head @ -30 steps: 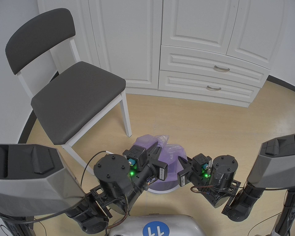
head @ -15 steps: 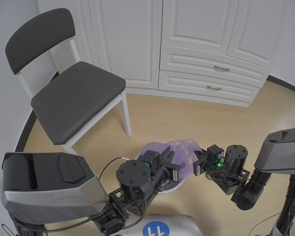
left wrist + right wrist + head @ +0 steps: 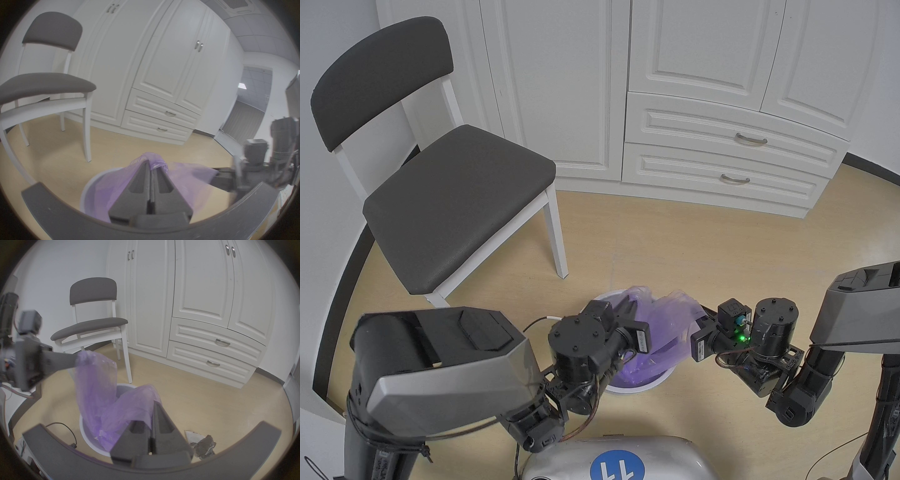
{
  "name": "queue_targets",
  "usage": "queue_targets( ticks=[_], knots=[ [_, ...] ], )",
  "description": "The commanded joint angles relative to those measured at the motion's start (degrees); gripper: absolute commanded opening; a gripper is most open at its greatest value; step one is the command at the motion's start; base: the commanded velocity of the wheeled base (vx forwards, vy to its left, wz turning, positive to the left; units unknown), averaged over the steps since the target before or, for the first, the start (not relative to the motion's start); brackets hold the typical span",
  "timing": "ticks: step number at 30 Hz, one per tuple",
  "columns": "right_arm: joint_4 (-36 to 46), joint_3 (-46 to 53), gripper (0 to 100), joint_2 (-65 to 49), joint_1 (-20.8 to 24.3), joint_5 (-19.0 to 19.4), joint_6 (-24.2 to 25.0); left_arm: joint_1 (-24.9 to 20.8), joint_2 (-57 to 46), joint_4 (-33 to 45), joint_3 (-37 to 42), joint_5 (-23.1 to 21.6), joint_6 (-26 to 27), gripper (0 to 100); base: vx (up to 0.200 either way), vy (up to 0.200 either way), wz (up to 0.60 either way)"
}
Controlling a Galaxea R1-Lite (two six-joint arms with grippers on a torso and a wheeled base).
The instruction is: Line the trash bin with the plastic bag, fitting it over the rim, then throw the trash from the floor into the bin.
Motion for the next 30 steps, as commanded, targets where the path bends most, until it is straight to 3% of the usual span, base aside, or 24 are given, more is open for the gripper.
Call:
queue_targets(
  ticks=[1, 5, 13, 21, 25, 30],
  knots=[
    [-1.0, -2.9, 0, 2.9, -0.5, 0.8, 2.3, 5.6, 7.0, 0.4, -6.0, -0.2, -1.5, 0, 0.000, 0.000, 0.00],
    [-1.0, -4.9, 0, 3.7, -1.6, 1.1, 2.8, 7.4, 7.4, 0.4, -7.4, -0.9, -2.6, 0, 0.000, 0.000, 0.00],
    [0.7, -11.2, 0, 6.7, -8.7, 1.2, 2.8, 10.7, 5.1, 2.9, -6.3, -3.5, -2.7, 0, 0.000, 0.000, 0.00],
    [11.6, -12.9, 0, 4.8, -16.2, 2.1, 2.0, 16.6, -9.0, 21.0, 2.3, -7.7, -1.4, 0, 0.000, 0.000, 0.00],
    [12.6, -11.4, 0, 4.5, -17.4, 2.1, -1.6, 19.8, -12.2, 25.1, 5.9, -9.9, 5.2, 0, 0.000, 0.000, 0.00],
    [12.5, -9.2, 0, 4.5, -18.1, 2.0, -5.1, 21.0, -12.4, 24.4, 9.0, -9.6, 8.2, 0, 0.000, 0.000, 0.00]
  ],
)
